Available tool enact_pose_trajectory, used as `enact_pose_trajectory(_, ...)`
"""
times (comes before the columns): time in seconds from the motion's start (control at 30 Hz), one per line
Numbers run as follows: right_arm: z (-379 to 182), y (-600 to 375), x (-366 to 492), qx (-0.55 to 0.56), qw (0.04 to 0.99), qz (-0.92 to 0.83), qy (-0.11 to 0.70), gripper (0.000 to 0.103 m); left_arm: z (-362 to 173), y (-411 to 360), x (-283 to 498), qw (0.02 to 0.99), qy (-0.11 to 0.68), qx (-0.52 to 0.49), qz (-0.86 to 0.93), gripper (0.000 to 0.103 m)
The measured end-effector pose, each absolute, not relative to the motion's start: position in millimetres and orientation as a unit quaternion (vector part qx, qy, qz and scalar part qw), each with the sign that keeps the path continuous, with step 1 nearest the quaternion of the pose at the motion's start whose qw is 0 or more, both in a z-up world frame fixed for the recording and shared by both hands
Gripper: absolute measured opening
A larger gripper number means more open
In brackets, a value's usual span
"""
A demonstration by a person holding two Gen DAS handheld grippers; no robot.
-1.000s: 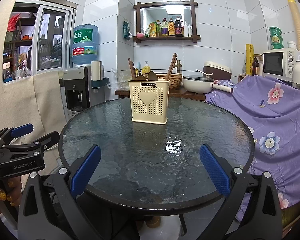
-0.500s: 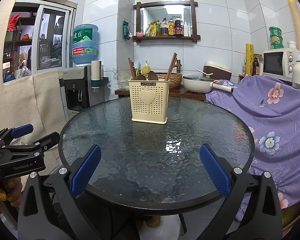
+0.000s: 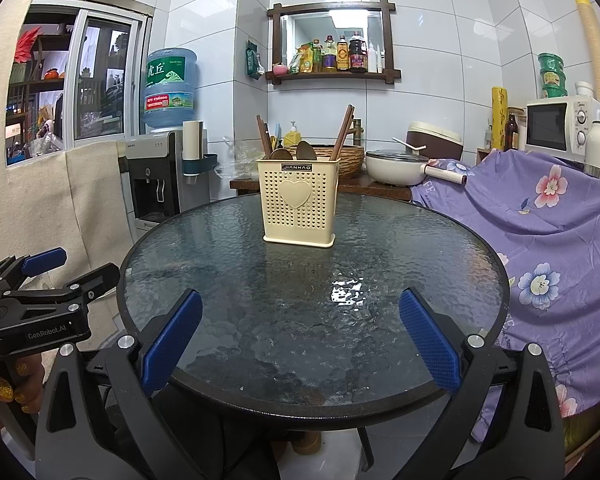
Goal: Organize utensils
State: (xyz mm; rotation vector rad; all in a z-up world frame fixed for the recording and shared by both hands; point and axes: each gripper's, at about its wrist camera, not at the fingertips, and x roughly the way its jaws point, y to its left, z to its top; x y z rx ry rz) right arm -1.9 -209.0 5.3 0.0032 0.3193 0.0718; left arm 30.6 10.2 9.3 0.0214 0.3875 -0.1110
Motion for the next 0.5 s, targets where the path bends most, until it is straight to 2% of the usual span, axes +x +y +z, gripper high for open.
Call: enact_pose_trajectory(0.5,2.8,-209.5,-2.0,0.001,0.986,0.036,0.16,0.097,4.3,12.9,30.0,0.98,0.193,0.013,-0.053,0.097)
